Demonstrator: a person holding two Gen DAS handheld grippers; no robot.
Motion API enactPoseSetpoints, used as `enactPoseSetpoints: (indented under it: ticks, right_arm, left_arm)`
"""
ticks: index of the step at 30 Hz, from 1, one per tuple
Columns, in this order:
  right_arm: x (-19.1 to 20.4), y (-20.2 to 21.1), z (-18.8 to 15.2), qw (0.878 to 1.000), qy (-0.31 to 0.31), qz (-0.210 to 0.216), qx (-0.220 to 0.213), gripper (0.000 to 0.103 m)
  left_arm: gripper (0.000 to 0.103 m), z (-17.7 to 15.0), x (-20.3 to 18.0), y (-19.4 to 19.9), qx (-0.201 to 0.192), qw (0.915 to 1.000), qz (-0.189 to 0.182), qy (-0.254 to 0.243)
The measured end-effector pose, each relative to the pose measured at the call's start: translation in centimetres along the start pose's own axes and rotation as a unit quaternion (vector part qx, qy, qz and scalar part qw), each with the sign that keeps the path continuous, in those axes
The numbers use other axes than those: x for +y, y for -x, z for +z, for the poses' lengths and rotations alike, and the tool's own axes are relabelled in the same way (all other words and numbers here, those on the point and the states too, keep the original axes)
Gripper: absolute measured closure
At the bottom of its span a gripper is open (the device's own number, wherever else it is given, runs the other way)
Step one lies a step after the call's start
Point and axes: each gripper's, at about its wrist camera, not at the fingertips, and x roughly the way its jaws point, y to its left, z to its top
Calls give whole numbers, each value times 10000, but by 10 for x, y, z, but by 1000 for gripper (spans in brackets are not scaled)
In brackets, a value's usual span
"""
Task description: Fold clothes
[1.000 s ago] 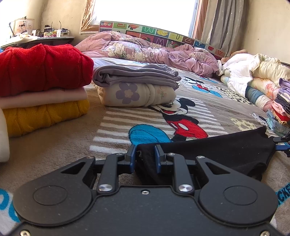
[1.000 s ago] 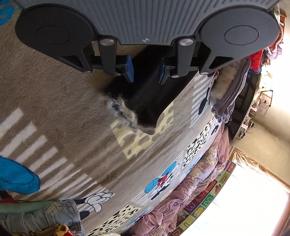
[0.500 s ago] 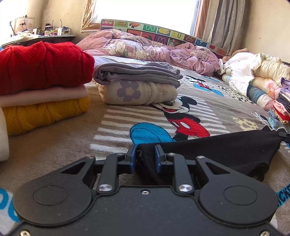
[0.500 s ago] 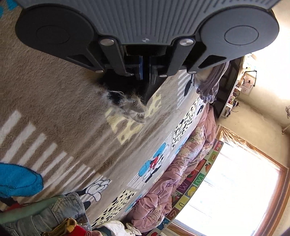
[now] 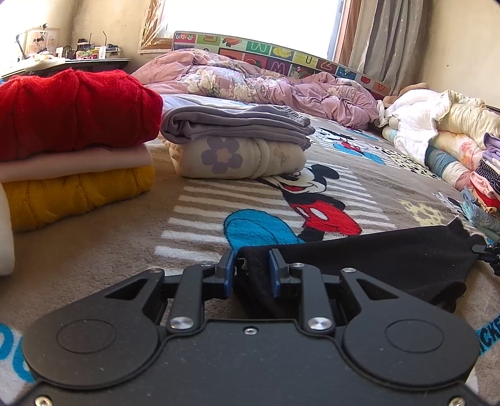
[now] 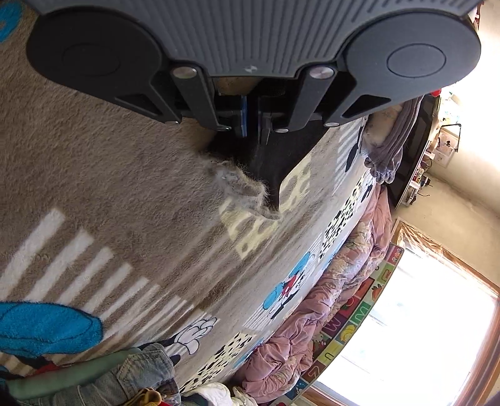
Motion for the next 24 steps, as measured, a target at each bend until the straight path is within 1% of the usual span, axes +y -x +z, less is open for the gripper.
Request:
enactPoseSetpoints:
  ticks: [2, 5, 7, 8, 9, 10, 11, 12, 13, 14, 16, 18, 20, 22, 24]
  right_arm:
    - [-3, 2, 1, 9999, -119, 32, -103, 94]
    - [-7, 11, 6, 9992, -168, -109, -339, 94]
    - [-10, 17, 10, 9980, -175, -278, -546, 94]
    - [-10, 21, 13, 9963, -136, -449, -719, 90]
    - [-11, 26, 17, 9941, -78, -621, -887, 90]
    - [-12, 30, 21, 9925, -59, -689, -1009, 90]
    - [-10, 31, 22, 9917, 46, -720, -1060, 90]
    - [-7, 33, 23, 9910, 171, -748, -1098, 90]
    - [-3, 35, 24, 9901, 296, -775, -1136, 90]
    - [4, 35, 21, 9897, 504, -740, -1114, 90]
    - [21, 35, 14, 9879, 955, -643, -1043, 90]
    - [44, 32, 1, 9827, 1526, -507, -923, 90]
    - [67, 27, -16, 9750, 2079, -315, -715, 90]
    - [88, 21, -35, 9647, 2583, -146, -489, 90]
    - [105, 14, -54, 9553, 2945, 51, -251, 90]
  left_arm:
    - [80, 0, 1, 0, 6, 10000, -18, 21]
    - [79, 0, 1, 1, 6, 10000, -29, 26]
    - [79, 0, 0, 1, 7, 10000, -21, 12]
    - [78, 0, 0, 1, 8, 10000, -23, 11]
    - [78, 0, 0, 1, 10, 10000, -28, 13]
    - [77, 0, 0, 1, 13, 10000, -31, 20]
    - [72, 0, 0, 1, 18, 10000, -31, 33]
    - [62, 0, 1, 2, 20, 10000, -29, 49]
    - [58, 0, 1, 3, 9, 10000, -17, 66]
    - [56, 1, 2, 4, -2, 10000, -4, 79]
    - [56, 2, 2, 7, -16, 10000, 32, 79]
    - [56, 4, 3, 12, -74, 9999, 114, 81]
    - [56, 7, 4, 18, -144, 9996, 209, 86]
    - [56, 11, 4, 27, -325, 9989, 330, 90]
    - [58, 15, 1, 37, -510, 9984, 229, 104]
